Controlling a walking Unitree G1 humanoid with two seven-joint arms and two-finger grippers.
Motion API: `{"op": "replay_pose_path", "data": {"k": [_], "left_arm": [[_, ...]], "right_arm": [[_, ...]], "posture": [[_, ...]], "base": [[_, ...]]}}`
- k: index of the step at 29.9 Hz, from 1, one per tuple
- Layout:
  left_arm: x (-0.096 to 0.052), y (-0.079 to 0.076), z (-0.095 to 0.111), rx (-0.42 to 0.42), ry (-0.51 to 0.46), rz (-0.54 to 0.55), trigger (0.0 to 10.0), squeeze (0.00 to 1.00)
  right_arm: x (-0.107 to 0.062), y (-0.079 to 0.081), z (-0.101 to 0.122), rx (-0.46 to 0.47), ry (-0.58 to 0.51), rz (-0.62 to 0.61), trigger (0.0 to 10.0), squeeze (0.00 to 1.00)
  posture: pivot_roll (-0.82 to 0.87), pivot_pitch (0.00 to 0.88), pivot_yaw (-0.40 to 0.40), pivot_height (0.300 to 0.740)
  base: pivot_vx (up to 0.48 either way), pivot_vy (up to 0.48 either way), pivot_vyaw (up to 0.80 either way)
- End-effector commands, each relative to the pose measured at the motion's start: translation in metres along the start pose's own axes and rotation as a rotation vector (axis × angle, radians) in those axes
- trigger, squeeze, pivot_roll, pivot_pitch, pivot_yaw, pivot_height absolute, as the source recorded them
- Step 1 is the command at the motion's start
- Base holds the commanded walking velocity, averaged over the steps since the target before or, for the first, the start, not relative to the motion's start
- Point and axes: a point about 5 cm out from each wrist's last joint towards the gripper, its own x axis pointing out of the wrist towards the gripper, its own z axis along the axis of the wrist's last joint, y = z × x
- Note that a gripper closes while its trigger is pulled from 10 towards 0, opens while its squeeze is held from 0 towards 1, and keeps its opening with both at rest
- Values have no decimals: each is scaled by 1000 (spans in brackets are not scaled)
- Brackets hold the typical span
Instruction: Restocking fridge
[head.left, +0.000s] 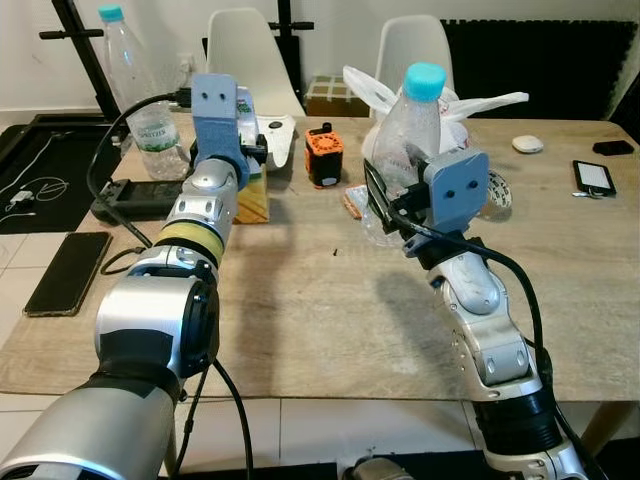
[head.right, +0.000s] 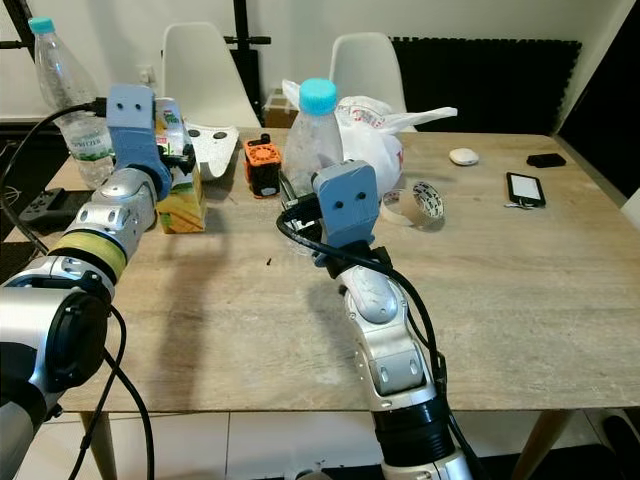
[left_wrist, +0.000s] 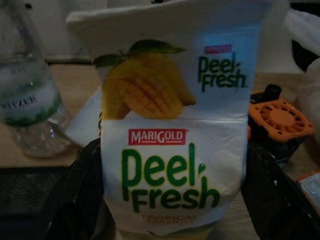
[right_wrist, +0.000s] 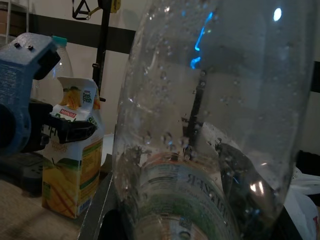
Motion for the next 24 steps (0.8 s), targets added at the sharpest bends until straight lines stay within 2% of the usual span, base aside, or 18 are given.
{"op": "replay_pose_path", "data": {"k": [1,2,4,5,9,10,12,16,17,20,23,24], "left_arm": [[-6,-5,-49,-46,199,-26,10000,0],[-6,-5,-49,-46,199,-26,10000,0],[-6,-5,-48,16,181,-30,10000,0],[-6,-5,-46,36,169,-31,7686,0],[-5,-5,-44,47,162,-31,7686,0],[-5,-3,-42,76,148,-22,0,0],[-4,0,-36,138,119,-7,0,0],[-3,-1,-27,155,73,-21,0,0],[-3,-1,-22,155,45,-31,10000,0],[-2,-2,-8,125,-28,-59,10000,0],[-2,-2,-4,115,-50,-70,10000,0],[-3,0,1,89,-81,-89,10000,0]], "right_arm": [[1,-1,6,2,-25,3,10000,0],[1,-1,6,2,-25,3,10000,0],[1,-1,6,2,-26,4,10000,0],[2,-1,6,2,-27,5,10000,0],[2,-1,6,2,-27,6,10000,0],[3,0,7,2,-28,7,10000,0],[5,0,7,2,-28,10,10000,0],[6,0,7,1,-31,12,10000,0],[6,-1,8,1,-32,12,10000,0],[6,-2,9,-1,-37,10,10000,0],[6,-2,10,-2,-39,8,10000,0],[6,-3,12,-3,-44,7,10000,0]], "posture": [[-32,61,-49,740],[-32,61,-49,740],[-29,55,-52,740],[-27,56,-52,740],[-27,56,-52,740],[-22,54,-56,740],[-20,52,-57,740],[-19,50,-60,740],[-19,50,-60,740],[-18,50,-60,740],[-16,52,-59,740],[-15,53,-59,740]], "base": [[0,0,0],[0,0,0],[0,0,0],[0,0,0],[0,0,0],[0,0,0],[0,0,0],[0,0,0],[0,0,0],[0,0,0],[0,0,0],[0,0,0]]}}
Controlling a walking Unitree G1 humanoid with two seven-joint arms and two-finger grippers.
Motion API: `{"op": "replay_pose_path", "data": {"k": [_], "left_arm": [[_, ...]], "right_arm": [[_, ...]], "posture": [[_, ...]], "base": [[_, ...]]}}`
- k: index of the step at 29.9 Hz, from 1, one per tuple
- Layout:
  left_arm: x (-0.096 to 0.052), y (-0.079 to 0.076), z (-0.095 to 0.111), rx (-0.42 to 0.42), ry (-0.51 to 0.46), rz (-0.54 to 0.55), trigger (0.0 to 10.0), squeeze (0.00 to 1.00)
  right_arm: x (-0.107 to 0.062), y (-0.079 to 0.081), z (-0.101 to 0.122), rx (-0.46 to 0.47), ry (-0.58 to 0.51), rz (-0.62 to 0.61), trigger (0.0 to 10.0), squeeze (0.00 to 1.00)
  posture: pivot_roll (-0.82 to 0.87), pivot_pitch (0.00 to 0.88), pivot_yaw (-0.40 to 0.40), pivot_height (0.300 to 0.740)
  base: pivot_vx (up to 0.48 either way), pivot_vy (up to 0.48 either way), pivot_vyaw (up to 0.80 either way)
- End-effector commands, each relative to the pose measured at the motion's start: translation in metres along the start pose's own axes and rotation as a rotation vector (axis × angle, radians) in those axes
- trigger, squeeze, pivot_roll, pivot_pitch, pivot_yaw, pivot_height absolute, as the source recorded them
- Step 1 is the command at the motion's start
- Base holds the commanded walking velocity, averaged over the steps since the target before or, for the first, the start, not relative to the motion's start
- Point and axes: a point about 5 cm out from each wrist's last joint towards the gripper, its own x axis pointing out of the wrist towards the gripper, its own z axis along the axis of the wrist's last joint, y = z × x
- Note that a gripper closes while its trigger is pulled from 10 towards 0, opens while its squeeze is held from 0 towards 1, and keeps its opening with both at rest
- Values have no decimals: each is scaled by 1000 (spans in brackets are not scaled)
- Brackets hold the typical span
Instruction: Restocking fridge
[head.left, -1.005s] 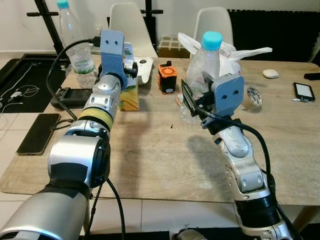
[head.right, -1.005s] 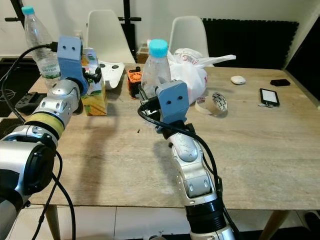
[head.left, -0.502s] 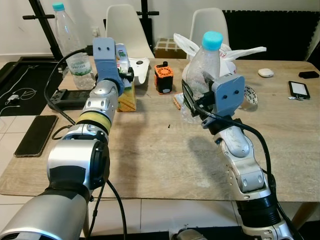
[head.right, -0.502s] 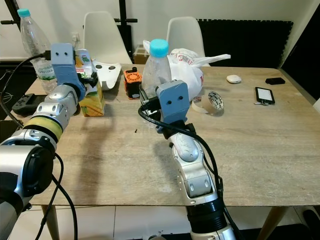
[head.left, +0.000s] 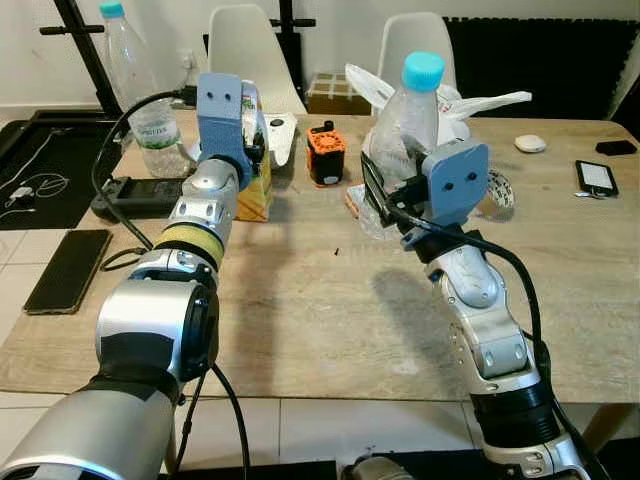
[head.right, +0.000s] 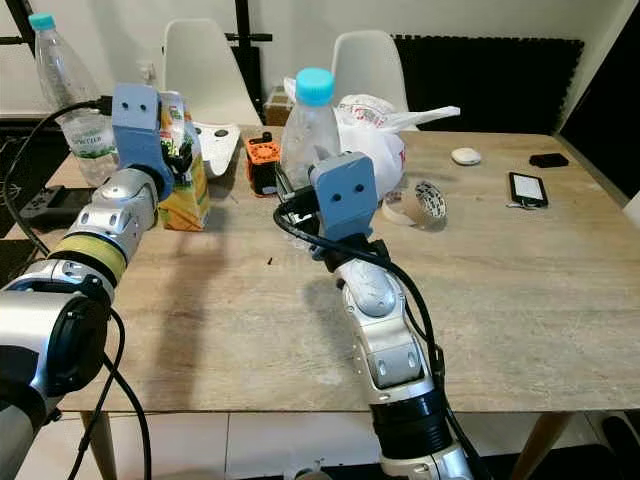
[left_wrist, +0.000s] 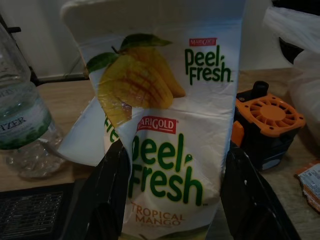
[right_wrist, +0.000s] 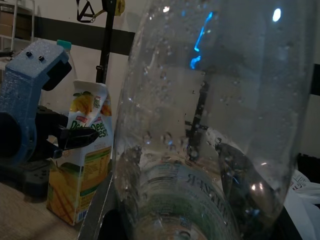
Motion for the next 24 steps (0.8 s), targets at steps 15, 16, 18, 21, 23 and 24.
{"op": "replay_pose_path", "data": {"k": [15,16,18,21,23,24], "left_arm": [[-67,6,56,-1,-350,-338,10000,0],[-75,6,63,6,-376,-361,10000,0],[-80,7,68,10,-390,-380,10000,0],[-88,9,77,-24,-417,-422,10000,0],[-90,10,79,-41,-419,-429,10000,0],[-91,11,80,-54,-420,-432,10000,0]], "right_arm": [[0,5,38,70,-141,104,10000,0],[0,6,41,82,-154,119,10000,0],[0,6,44,90,-162,130,10000,0],[-1,4,48,99,-176,137,10000,0],[-2,3,49,104,-180,136,10000,0],[-3,1,50,110,-184,134,10000,0]], "posture": [[40,45,-59,740],[40,44,-56,740],[40,44,-56,740],[39,31,-54,740],[36,29,-52,740],[36,29,-52,740]], "base": [[0,0,0],[0,0,0],[0,0,0],[0,0,0],[0,0,0],[0,0,0]]}}
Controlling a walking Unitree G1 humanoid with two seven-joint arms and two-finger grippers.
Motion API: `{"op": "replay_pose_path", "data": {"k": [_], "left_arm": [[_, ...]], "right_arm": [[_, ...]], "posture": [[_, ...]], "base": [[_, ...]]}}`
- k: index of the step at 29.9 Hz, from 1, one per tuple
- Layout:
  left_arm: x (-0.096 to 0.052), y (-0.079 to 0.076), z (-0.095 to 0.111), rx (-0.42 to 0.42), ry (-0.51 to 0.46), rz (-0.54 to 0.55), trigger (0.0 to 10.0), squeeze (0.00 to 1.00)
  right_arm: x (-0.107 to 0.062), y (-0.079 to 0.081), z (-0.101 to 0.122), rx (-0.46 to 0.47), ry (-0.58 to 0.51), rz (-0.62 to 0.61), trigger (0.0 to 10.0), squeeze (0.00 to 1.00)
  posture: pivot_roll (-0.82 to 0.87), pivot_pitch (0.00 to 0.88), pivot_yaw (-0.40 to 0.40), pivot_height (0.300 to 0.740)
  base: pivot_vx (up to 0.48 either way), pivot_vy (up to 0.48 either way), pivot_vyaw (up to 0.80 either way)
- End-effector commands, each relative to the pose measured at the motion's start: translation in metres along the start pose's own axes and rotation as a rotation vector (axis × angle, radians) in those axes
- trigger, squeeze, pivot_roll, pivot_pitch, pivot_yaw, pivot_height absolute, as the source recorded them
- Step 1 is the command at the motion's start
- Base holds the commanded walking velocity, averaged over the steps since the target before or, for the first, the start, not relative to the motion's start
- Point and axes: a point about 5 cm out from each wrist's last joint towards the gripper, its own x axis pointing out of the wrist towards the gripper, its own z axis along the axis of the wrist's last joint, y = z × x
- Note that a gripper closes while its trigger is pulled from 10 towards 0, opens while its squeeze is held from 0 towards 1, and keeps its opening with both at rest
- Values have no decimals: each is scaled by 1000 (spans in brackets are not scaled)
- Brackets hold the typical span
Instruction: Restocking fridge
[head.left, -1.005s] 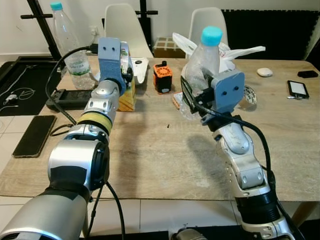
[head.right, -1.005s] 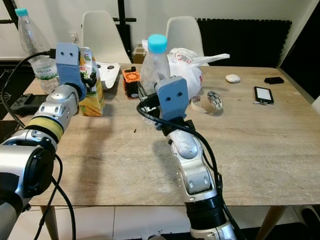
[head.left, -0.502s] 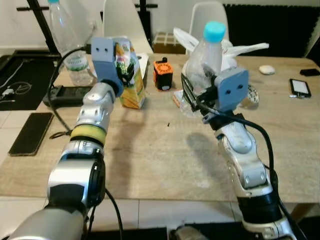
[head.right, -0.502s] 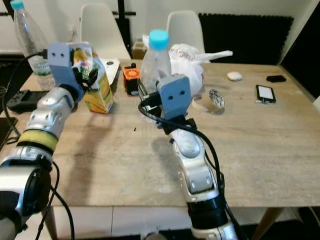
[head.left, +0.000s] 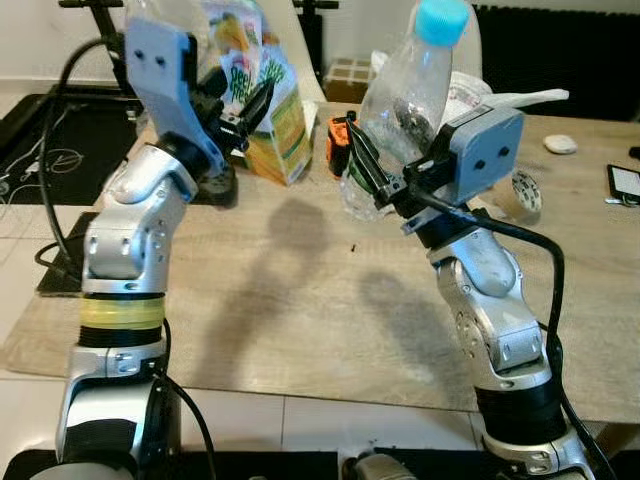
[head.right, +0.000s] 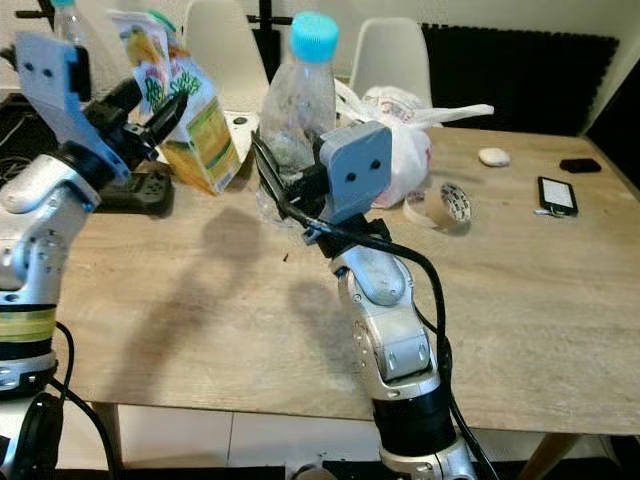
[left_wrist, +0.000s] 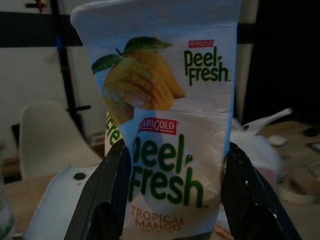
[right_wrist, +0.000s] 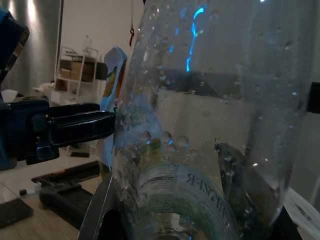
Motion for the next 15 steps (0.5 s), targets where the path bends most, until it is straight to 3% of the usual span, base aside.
{"op": "replay_pose_path", "data": {"k": [1,7,8,15], "left_arm": [[-8,2,3,3,13,9,10000,0],[-23,4,-18,20,121,155,10000,0],[-30,-3,-26,12,165,187,10000,0],[-37,-20,-29,-26,267,117,10000,0]], "right_arm": [[-5,-7,7,13,-15,-17,10000,0],[-16,-19,-9,18,60,-72,10000,0],[-24,-25,-23,-8,134,-93,10000,0],[-29,-30,-30,-27,186,-100,10000,0]], "posture": [[35,29,-53,740],[32,28,-61,740],[34,25,-70,740],[41,21,-79,740]], "base": [[0,0,0],[0,0,0],[0,0,0],[0,0,0]]}}
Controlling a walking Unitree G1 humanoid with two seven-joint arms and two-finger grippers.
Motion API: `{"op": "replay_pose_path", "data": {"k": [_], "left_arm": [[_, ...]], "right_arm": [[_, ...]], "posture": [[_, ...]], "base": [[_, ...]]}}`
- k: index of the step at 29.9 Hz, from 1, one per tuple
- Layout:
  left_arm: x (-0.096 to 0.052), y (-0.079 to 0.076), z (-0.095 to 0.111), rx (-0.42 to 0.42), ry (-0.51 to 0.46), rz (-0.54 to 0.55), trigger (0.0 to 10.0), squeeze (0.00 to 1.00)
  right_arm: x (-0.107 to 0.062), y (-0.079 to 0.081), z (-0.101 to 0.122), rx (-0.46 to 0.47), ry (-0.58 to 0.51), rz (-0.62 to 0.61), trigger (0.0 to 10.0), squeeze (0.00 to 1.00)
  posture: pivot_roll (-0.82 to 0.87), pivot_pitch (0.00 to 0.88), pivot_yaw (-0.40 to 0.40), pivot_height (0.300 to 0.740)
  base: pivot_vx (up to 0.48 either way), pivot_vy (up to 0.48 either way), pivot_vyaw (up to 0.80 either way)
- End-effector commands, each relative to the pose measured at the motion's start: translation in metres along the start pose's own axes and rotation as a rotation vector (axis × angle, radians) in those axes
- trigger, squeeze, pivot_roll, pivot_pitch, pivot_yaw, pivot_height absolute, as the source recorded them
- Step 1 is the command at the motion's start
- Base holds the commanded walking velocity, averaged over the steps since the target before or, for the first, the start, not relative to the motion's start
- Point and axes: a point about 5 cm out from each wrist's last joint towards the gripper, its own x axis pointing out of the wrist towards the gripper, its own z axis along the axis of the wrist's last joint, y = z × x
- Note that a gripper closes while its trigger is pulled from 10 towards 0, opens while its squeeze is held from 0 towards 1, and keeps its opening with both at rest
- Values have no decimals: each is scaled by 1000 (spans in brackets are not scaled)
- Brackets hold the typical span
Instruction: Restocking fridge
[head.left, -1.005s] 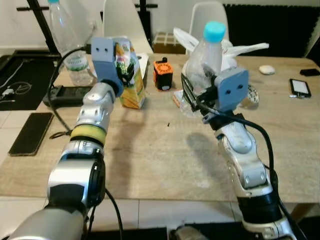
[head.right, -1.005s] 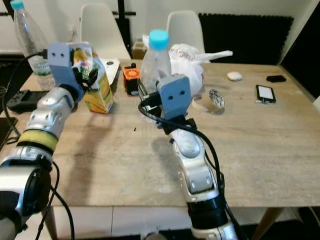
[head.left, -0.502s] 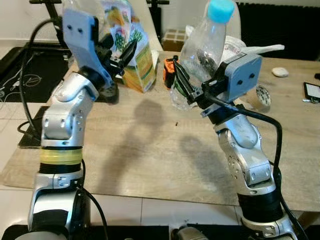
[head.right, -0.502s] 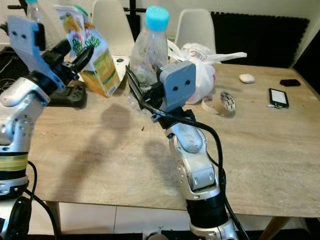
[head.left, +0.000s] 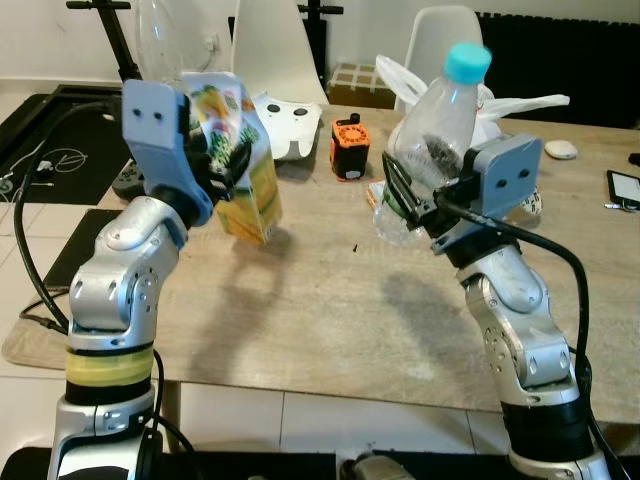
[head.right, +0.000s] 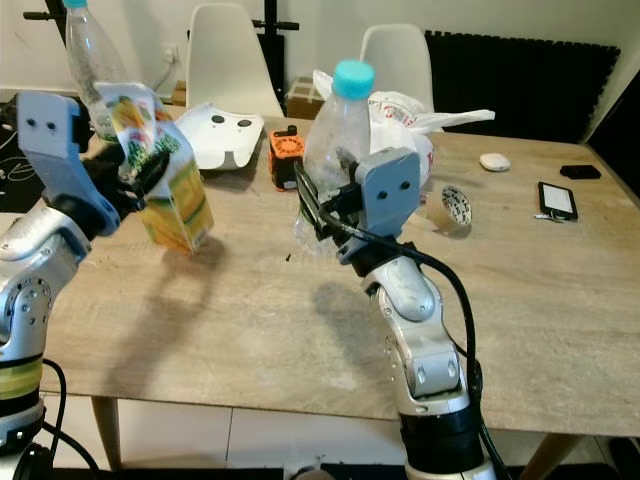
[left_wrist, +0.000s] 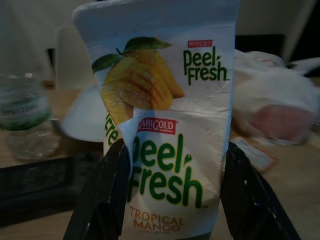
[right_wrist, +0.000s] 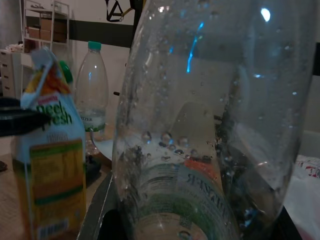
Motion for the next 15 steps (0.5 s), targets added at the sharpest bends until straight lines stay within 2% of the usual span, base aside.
{"op": "replay_pose_path", "data": {"k": [1,4,6,9,10,12,15], "left_arm": [[-4,-9,7,14,-1,-69,10000,0],[-12,-12,9,56,45,-140,10000,0],[-15,-10,9,72,60,-140,10000,0],[-26,-5,4,135,122,-142,10000,0],[-26,-5,4,135,122,-142,10000,0],[-39,-2,-5,150,177,-133,10000,0],[-44,-2,-10,143,185,-117,10000,0]], "right_arm": [[0,-2,0,-10,8,-3,10000,0],[2,-2,0,-14,8,-7,10000,0],[2,-2,0,-14,9,-7,10000,0],[1,-3,-2,-14,12,-7,10000,0],[1,-3,-2,-14,12,-7,10000,0],[2,-2,-3,-15,17,-4,10000,0],[2,-1,-3,-15,19,-1,10000,0]], "posture": [[43,18,-78,740],[54,18,-74,740],[54,18,-74,740],[71,20,-72,740],[71,20,-72,740],[73,21,-74,740],[70,23,-77,740]], "base": [[0,0,0],[0,0,0],[0,0,0],[0,0,0],[0,0,0],[0,0,0],[0,0,0]]}}
